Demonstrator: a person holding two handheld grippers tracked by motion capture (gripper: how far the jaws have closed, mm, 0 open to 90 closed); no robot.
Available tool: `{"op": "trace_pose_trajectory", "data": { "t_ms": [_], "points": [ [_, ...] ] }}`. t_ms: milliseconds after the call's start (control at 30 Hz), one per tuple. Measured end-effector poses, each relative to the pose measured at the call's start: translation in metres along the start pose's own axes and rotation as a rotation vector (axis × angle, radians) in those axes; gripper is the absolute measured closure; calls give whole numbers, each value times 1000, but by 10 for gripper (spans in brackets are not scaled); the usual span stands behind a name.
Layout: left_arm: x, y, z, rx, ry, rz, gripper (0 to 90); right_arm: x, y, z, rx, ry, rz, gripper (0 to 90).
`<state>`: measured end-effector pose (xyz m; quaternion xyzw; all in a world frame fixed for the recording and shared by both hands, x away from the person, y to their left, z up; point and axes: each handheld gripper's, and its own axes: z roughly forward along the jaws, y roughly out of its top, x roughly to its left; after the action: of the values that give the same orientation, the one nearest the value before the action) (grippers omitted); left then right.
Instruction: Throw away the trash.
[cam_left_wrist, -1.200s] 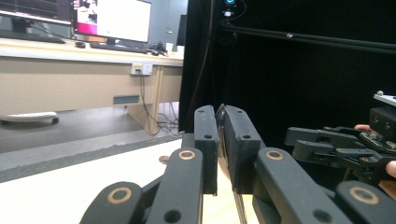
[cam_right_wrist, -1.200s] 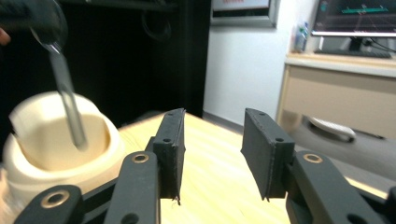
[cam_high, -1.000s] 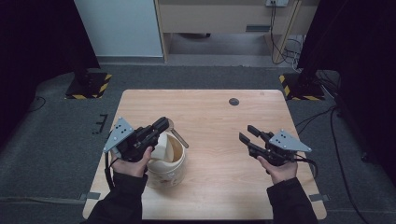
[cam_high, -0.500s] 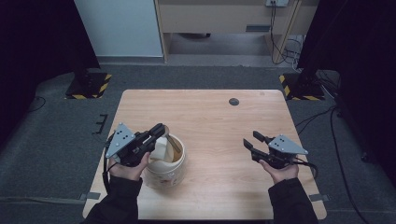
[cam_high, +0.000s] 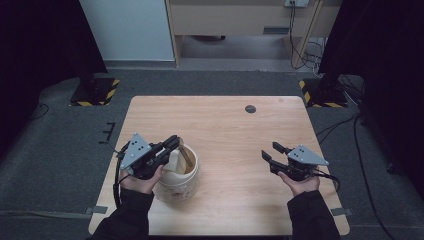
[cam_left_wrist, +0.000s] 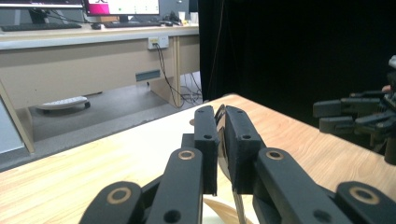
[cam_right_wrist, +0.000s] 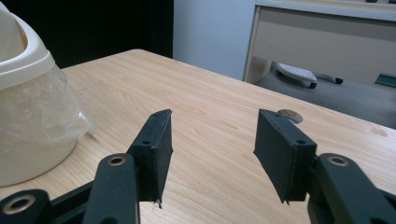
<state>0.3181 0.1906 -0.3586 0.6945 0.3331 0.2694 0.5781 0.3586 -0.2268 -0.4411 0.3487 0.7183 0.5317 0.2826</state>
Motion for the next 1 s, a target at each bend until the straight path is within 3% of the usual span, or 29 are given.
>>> {"op": "trace_pose_trajectory", "data": {
  "t_ms": [200,500,700,1000],
  "points": [
    [0,-2,2,1,-2,-19,748,0,0,0,0,-2,-3,465],
    [5,2,-8,-48,2,-45,652,-2,0,-1,-1,-8,-2,458],
    [17,-2,-23,-47,44,-46,555,-7,-2,-3,4,-26,14,430],
    [49,-24,-44,-12,158,-79,443,-16,-8,-4,30,-67,26,348]
  ]
}}
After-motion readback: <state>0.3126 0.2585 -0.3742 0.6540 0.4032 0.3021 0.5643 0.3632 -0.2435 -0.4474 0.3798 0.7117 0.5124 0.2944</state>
